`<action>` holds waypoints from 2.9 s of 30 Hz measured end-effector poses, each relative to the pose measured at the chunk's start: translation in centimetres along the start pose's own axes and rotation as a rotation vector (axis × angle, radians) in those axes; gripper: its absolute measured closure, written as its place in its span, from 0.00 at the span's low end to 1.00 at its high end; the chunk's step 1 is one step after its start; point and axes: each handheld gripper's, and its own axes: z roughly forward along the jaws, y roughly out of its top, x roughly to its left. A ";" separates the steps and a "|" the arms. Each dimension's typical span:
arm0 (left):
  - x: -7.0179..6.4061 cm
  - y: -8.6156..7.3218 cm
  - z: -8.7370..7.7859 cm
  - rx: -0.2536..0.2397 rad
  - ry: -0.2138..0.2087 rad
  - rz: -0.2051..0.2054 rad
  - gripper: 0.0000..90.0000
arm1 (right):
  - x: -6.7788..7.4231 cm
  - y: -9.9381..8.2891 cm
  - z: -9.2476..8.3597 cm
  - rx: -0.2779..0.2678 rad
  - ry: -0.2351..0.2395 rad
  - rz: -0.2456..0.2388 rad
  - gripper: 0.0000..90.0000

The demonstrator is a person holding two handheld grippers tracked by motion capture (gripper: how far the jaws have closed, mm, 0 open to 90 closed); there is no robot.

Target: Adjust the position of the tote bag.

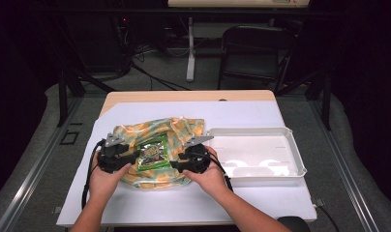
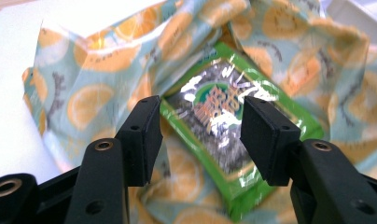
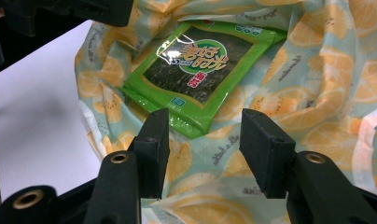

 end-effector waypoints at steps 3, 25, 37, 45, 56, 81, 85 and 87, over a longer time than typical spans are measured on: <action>0.3 0.7 0.4 -0.022 -0.008 -0.025 0.55 | -0.3 0.6 0.0 0.006 0.006 0.012 0.59; 1.2 0.0 2.2 0.013 -0.081 -0.128 0.60 | -1.1 4.4 4.3 0.050 -0.071 0.130 0.71; 1.7 -0.8 3.4 0.067 -0.096 -0.175 0.59 | -1.3 4.6 7.0 0.123 -0.129 0.139 0.82; 1.7 -1.3 3.6 0.077 -0.081 -0.182 0.59 | -1.6 4.2 7.8 0.148 -0.135 0.156 0.87; 1.7 -1.9 3.6 0.098 -0.098 -0.204 0.56 | -1.6 4.0 8.1 0.147 -0.136 0.153 0.91; 1.8 -2.6 5.1 0.150 -0.193 -0.317 0.46 | -1.5 3.7 8.1 0.136 -0.150 0.157 0.92; 1.6 -2.7 5.5 0.164 -0.193 -0.313 0.46 | -1.5 3.6 8.1 0.125 -0.150 0.163 0.92; 1.5 -2.7 5.5 0.165 -0.195 -0.314 0.45 | -1.5 3.6 8.1 0.122 -0.145 0.167 0.92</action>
